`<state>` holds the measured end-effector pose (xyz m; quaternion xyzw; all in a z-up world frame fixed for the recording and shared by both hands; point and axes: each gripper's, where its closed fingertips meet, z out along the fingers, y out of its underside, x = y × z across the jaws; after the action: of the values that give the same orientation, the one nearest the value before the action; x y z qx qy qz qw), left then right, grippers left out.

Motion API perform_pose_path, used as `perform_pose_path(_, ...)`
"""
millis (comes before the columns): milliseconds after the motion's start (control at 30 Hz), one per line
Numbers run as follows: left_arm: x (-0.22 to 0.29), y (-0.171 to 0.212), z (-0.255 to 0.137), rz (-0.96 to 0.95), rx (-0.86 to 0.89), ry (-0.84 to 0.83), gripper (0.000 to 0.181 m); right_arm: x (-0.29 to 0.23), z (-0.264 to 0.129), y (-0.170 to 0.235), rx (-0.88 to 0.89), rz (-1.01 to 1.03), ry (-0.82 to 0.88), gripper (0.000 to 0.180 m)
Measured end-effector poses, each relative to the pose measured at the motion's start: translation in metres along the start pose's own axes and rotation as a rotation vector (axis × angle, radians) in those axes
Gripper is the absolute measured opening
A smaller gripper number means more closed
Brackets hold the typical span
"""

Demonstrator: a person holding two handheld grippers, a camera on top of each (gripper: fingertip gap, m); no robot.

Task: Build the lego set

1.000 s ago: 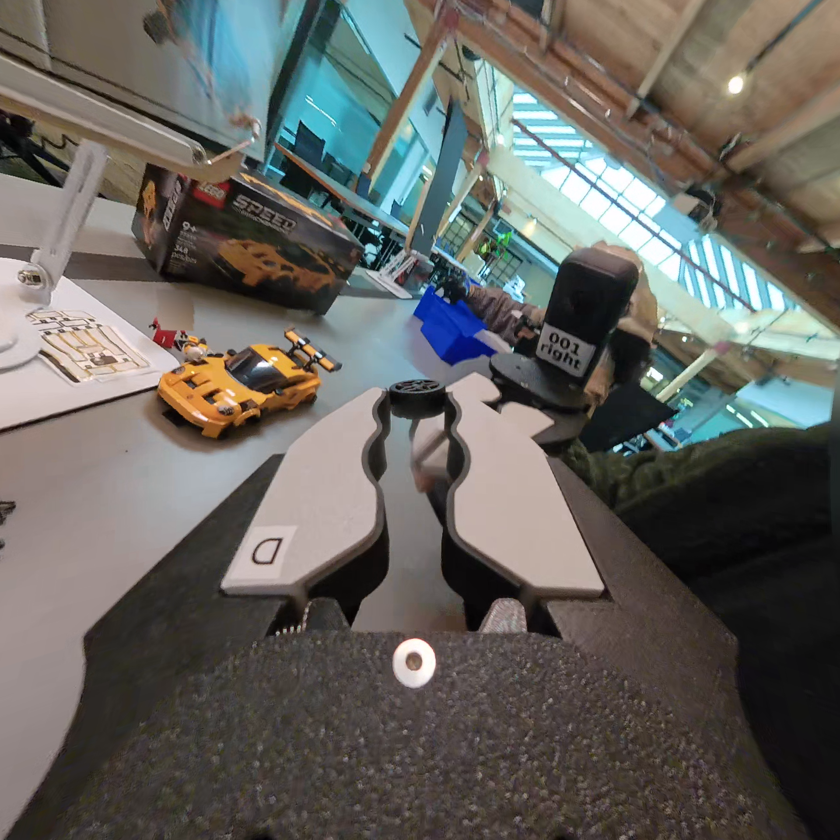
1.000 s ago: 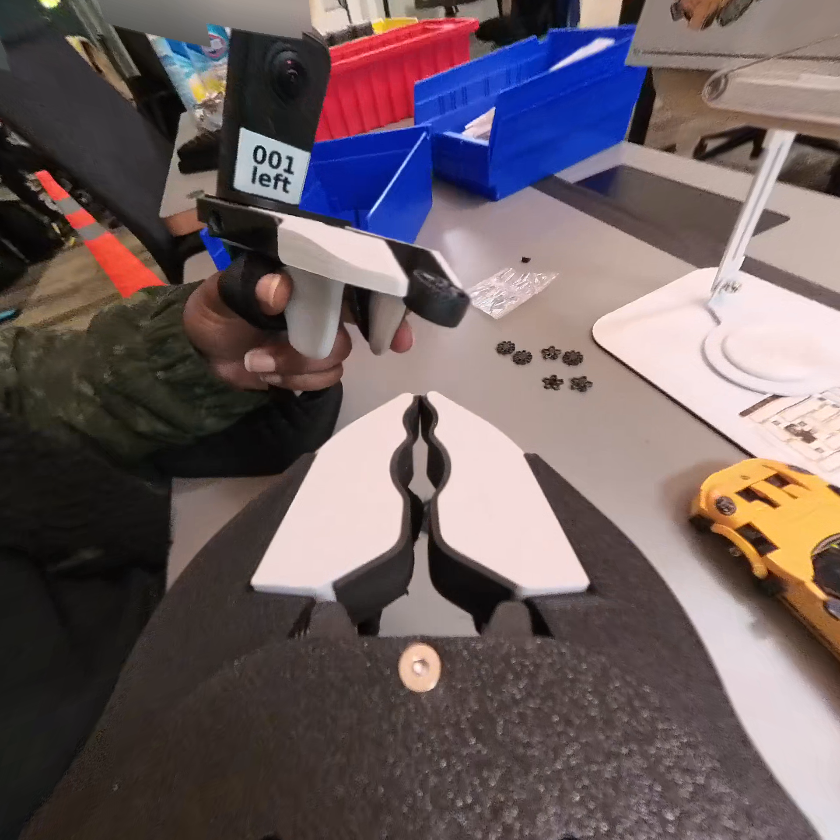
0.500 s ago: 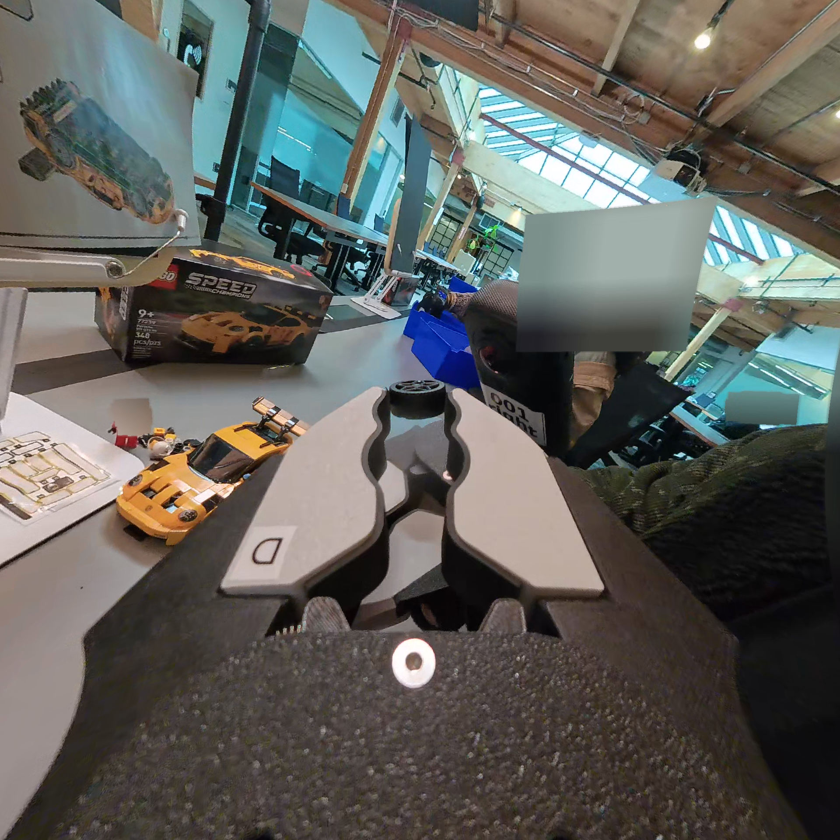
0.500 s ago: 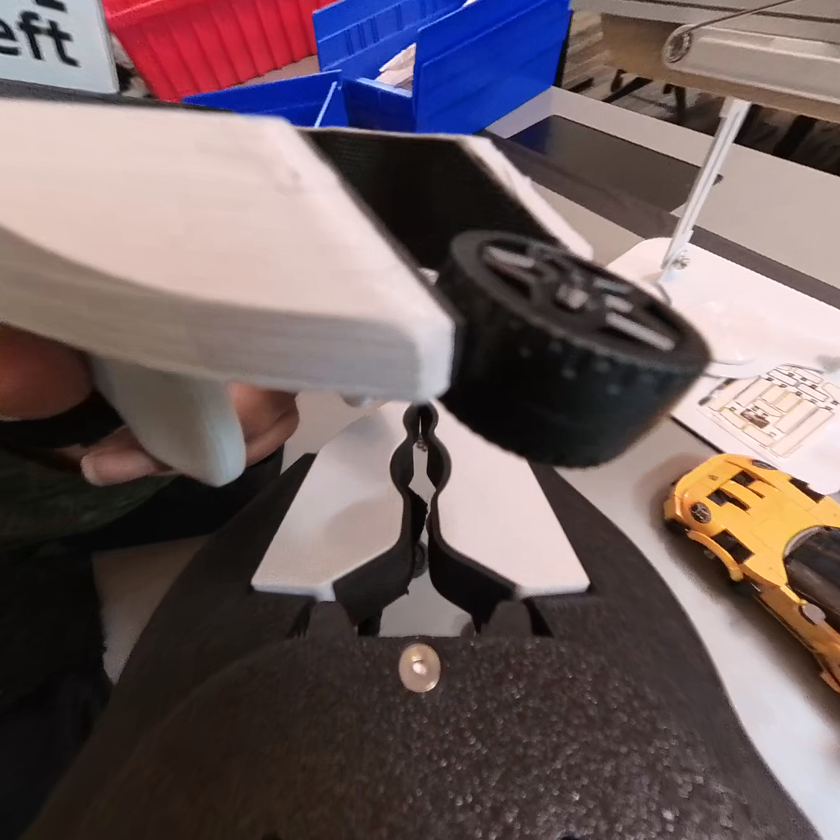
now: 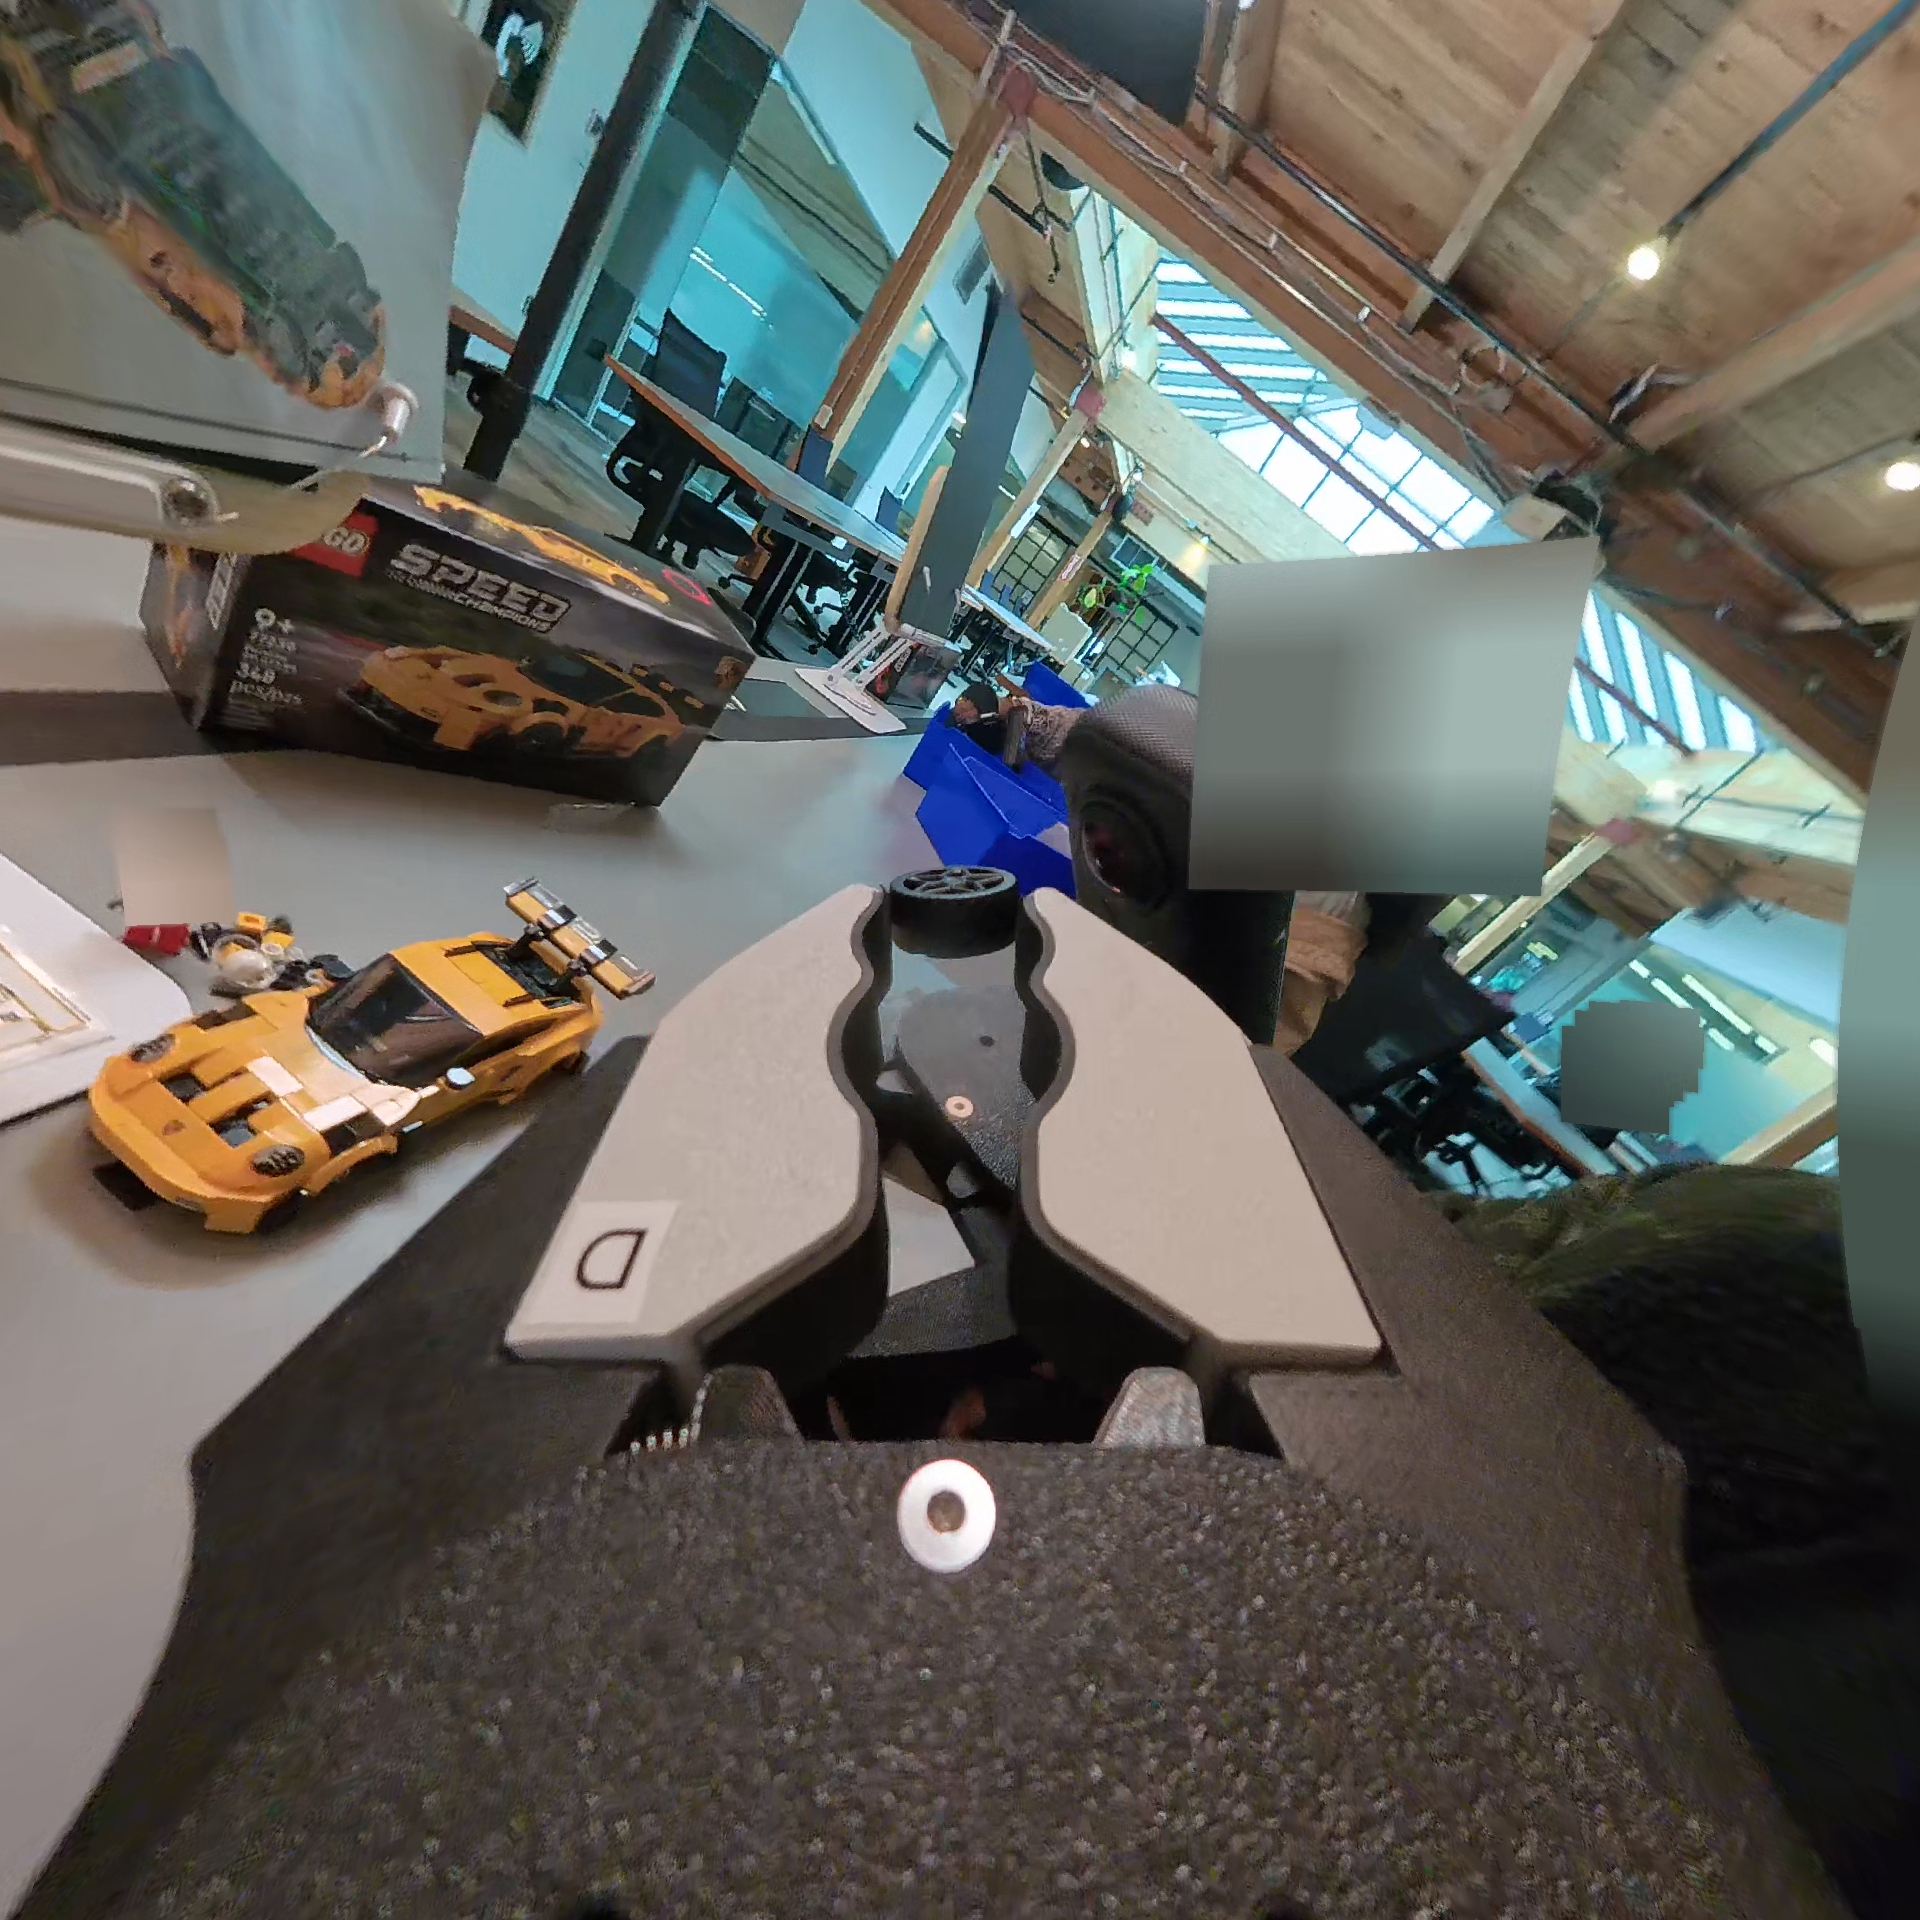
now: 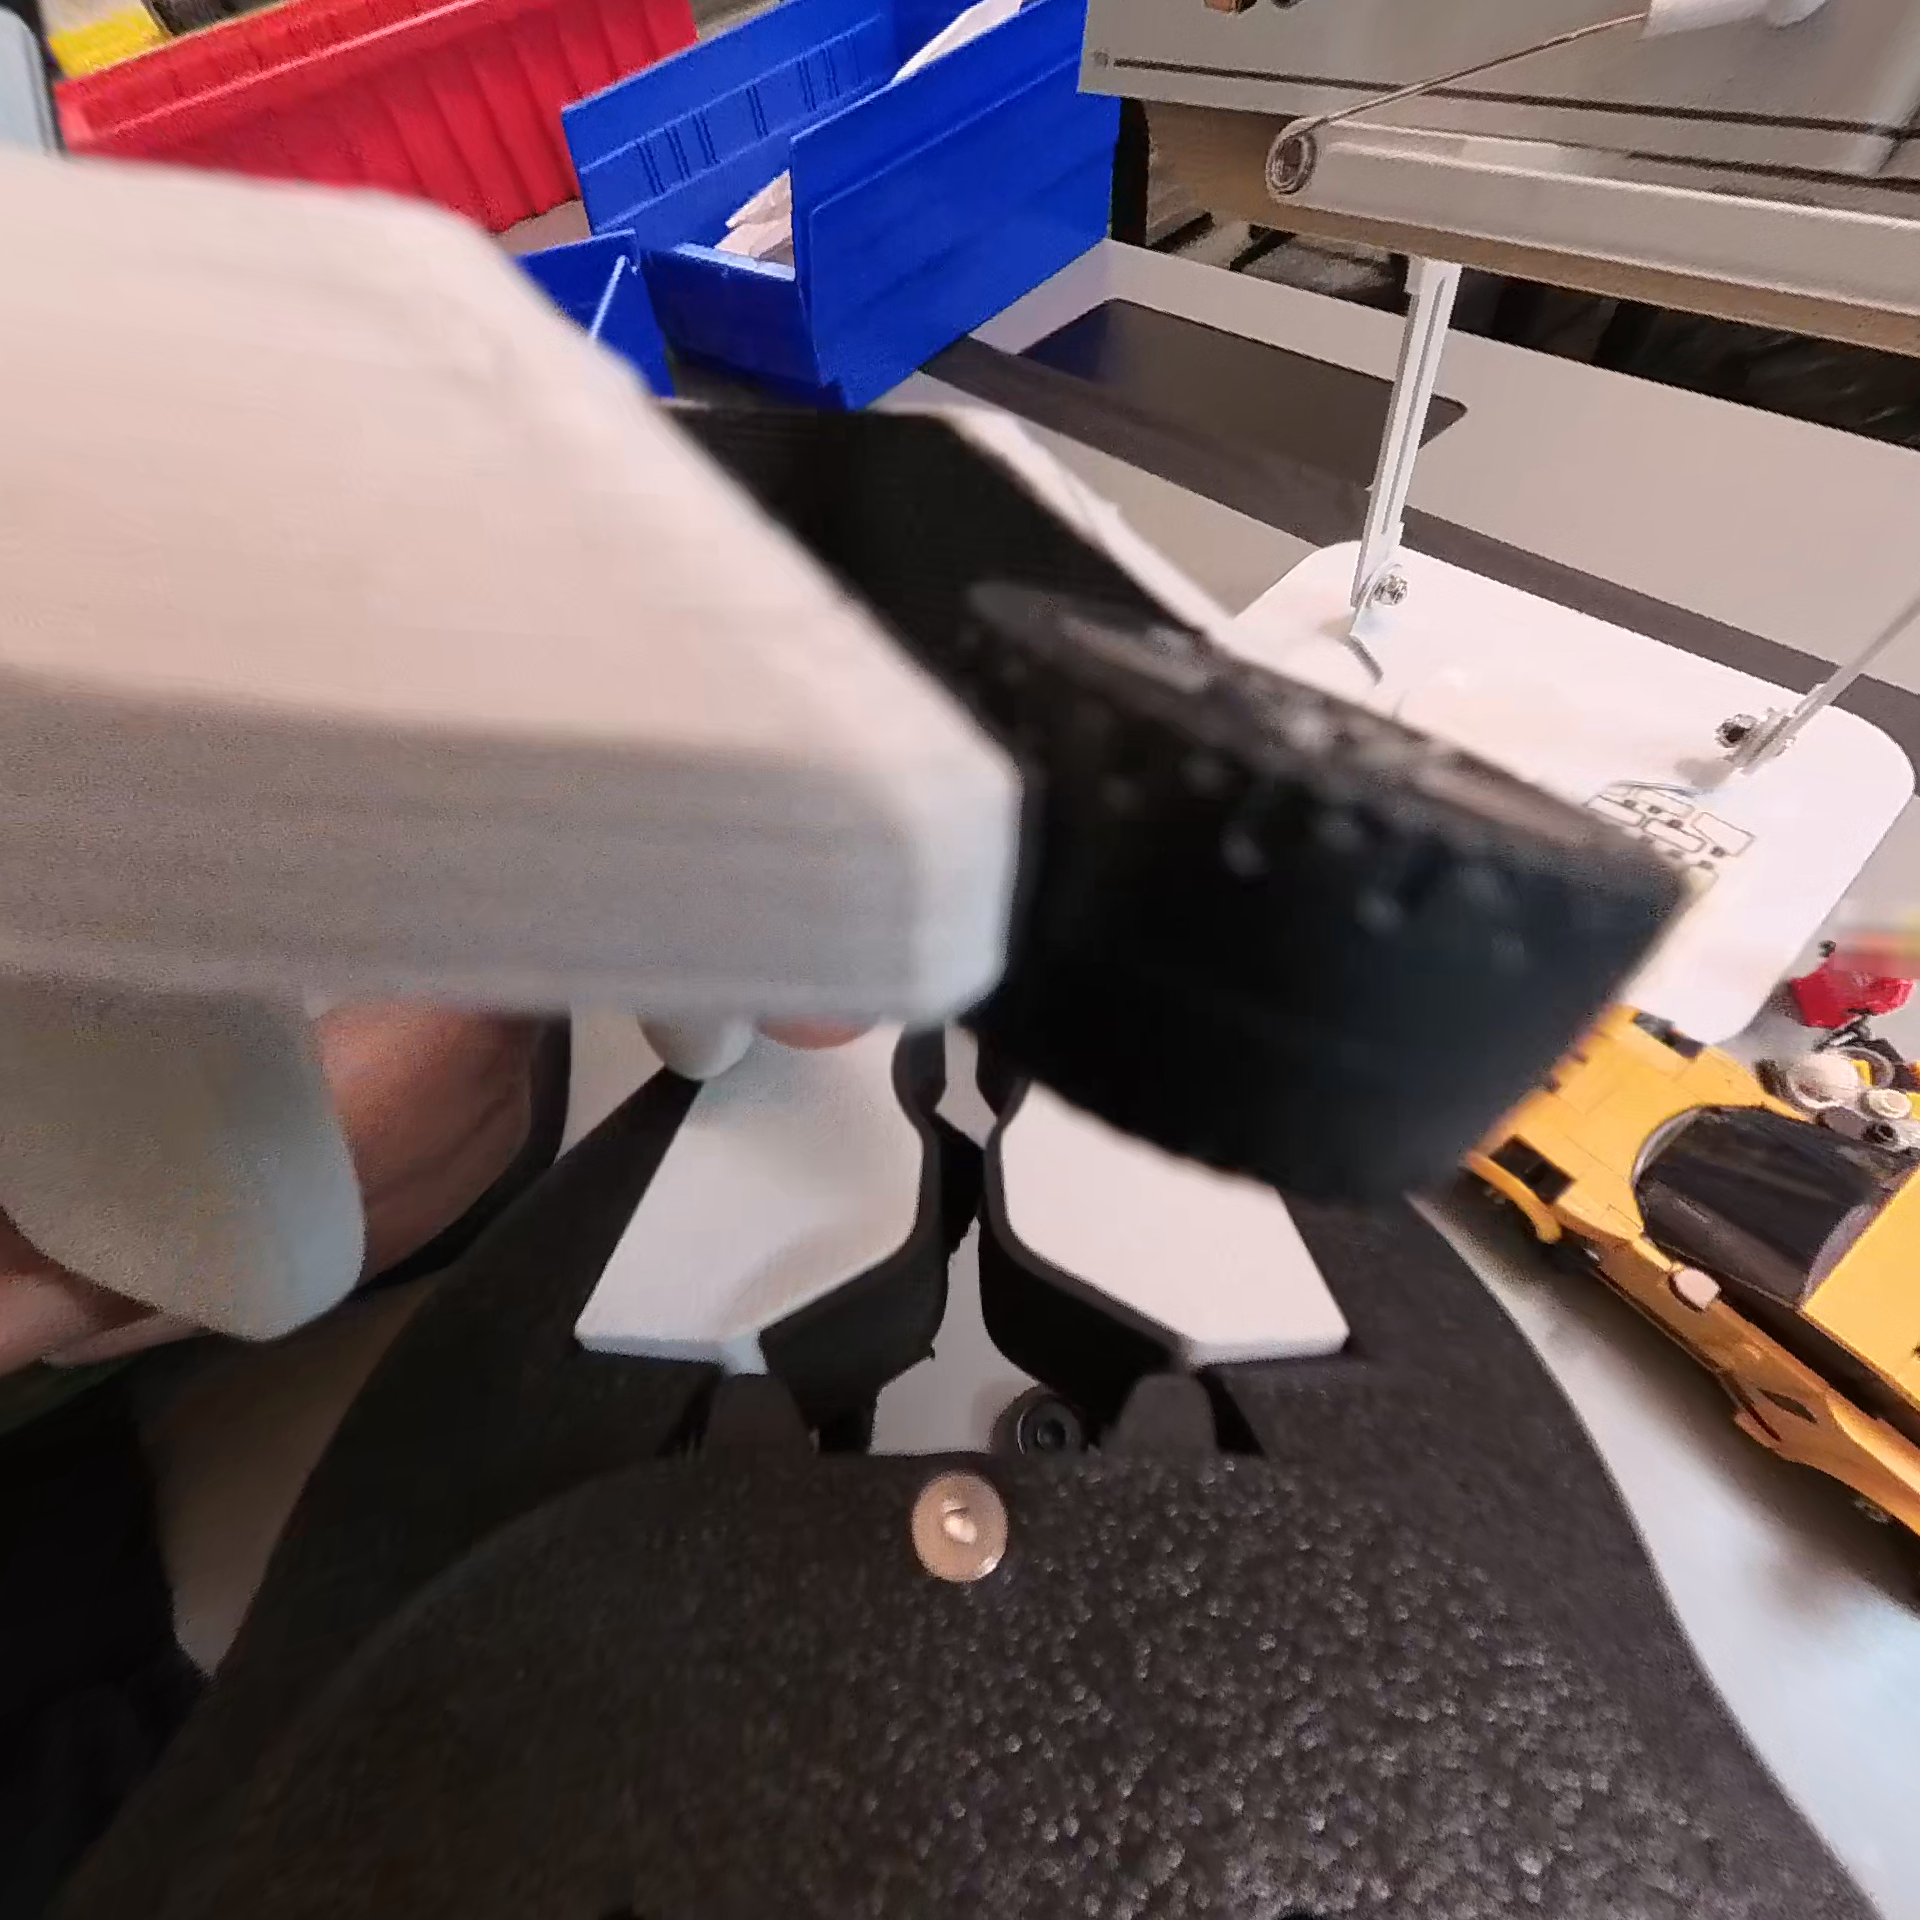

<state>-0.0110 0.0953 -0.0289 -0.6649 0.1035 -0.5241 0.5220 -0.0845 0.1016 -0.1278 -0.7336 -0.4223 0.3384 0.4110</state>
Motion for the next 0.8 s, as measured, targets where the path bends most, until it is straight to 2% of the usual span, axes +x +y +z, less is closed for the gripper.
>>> perform_pose_path(33,-0.002,0.000,0.000,-0.024,0.004,-0.005,0.023,0.001,0.000,0.000,-0.001,0.003,0.001,0.000)
perform_pose_path(200,-0.005,-0.002,0.001,-0.149,0.031,-0.001,0.023,0.004,-0.001,0.001,-0.007,0.027,-0.003,0.000)
perform_pose_path(433,-0.013,-0.007,-0.004,-0.232,0.101,0.006,0.022,0.008,-0.003,0.000,-0.003,0.038,0.003,0.000)
perform_pose_path(800,-0.007,-0.005,-0.003,-0.161,0.106,0.039,0.022,0.008,-0.002,0.003,-0.017,0.036,-0.001,0.000)
